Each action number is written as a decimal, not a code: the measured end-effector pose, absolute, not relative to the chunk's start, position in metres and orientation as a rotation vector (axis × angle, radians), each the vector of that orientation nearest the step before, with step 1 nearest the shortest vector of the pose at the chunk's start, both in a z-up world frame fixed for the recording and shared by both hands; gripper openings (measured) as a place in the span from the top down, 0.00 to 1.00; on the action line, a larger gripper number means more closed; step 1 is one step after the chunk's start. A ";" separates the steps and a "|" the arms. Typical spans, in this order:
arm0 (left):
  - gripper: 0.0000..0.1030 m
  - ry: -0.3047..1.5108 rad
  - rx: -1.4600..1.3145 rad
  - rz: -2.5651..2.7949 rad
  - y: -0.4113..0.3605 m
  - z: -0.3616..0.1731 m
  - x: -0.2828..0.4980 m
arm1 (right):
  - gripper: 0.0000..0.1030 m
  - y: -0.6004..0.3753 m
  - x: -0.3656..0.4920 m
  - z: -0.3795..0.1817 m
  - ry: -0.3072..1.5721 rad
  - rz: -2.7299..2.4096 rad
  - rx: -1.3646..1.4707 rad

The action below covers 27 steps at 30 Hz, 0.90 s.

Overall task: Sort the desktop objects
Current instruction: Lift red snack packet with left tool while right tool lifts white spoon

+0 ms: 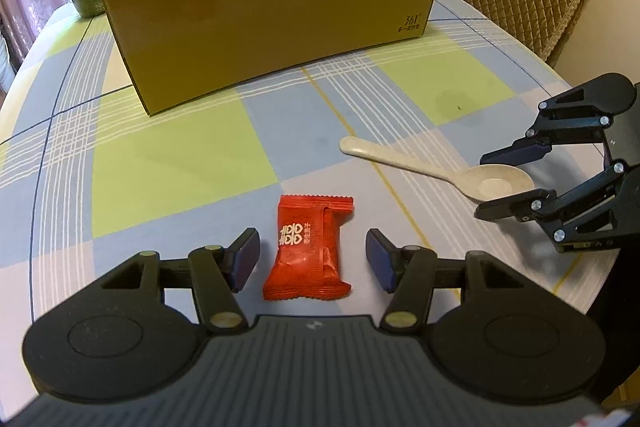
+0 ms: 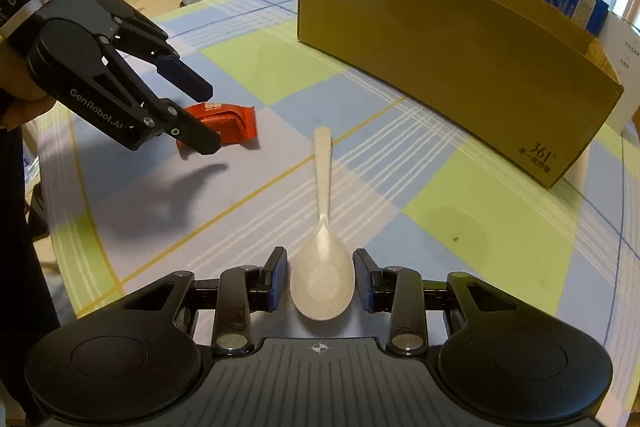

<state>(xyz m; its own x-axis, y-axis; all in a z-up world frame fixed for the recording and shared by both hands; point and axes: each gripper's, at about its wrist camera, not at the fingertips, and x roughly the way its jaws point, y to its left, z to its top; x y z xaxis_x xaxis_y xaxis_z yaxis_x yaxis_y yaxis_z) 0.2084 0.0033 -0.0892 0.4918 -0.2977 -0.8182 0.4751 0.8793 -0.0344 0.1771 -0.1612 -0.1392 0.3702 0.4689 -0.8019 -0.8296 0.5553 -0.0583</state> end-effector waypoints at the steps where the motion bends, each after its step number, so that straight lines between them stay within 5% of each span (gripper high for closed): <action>1: 0.48 0.948 0.205 -0.473 0.003 -0.089 0.209 | 0.67 -0.162 0.178 -0.139 0.827 0.877 -0.501; 17: 0.48 0.956 0.196 -0.460 0.001 -0.092 0.210 | 0.71 -0.167 0.177 -0.139 0.830 0.855 -0.477; 27: 0.57 0.977 0.197 -0.435 0.000 -0.097 0.214 | 0.71 -0.172 0.178 -0.134 0.851 0.771 -0.364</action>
<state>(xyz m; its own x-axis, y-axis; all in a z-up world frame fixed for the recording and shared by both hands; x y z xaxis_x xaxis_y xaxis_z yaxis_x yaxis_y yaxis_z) 0.2140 -0.0004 -0.0975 0.4824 -0.2670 -0.8343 0.4416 0.8967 -0.0317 0.1783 -0.1722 -0.1344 0.4166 0.4605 -0.7838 -0.7348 0.6783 0.0080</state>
